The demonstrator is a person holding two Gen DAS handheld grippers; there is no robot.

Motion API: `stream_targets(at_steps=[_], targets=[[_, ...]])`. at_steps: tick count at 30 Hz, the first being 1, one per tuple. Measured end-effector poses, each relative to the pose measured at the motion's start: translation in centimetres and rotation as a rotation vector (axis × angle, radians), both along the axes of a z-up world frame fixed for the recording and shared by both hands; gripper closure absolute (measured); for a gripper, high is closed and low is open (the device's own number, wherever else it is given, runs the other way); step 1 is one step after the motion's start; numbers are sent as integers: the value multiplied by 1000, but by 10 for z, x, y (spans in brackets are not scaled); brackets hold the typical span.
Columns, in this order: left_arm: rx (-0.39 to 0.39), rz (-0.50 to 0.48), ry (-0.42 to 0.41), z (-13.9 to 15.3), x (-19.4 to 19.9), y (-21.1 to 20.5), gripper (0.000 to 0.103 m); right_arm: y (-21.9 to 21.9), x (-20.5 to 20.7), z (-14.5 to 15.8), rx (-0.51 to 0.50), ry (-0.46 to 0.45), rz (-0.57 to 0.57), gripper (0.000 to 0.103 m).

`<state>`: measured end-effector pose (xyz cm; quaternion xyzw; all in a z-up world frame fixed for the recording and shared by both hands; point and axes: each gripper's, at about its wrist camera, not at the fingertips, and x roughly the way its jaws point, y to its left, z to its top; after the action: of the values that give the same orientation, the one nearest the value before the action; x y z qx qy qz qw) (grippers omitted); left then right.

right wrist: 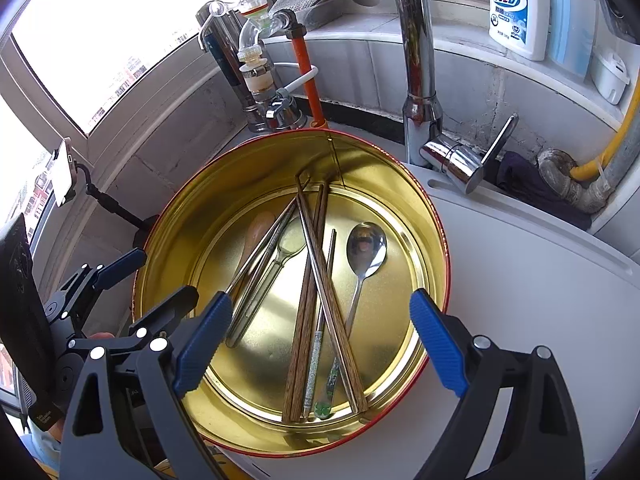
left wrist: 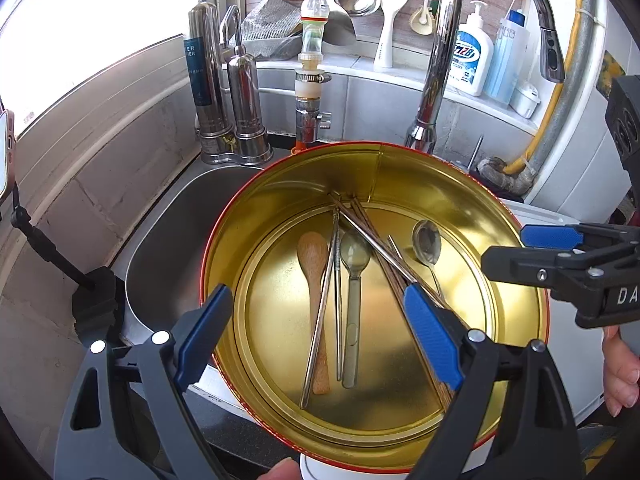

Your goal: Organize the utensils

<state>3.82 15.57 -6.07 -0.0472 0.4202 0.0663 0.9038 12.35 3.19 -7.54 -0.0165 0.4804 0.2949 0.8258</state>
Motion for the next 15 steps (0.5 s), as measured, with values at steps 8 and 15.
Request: stream_targets(at_steps=[8, 15], targets=[[31, 48, -73, 5, 2, 7, 17, 0, -4, 1, -11, -7, 5, 12], [-7, 23, -145, 11, -11, 2, 17, -3, -16, 8, -20, -28, -2, 12]])
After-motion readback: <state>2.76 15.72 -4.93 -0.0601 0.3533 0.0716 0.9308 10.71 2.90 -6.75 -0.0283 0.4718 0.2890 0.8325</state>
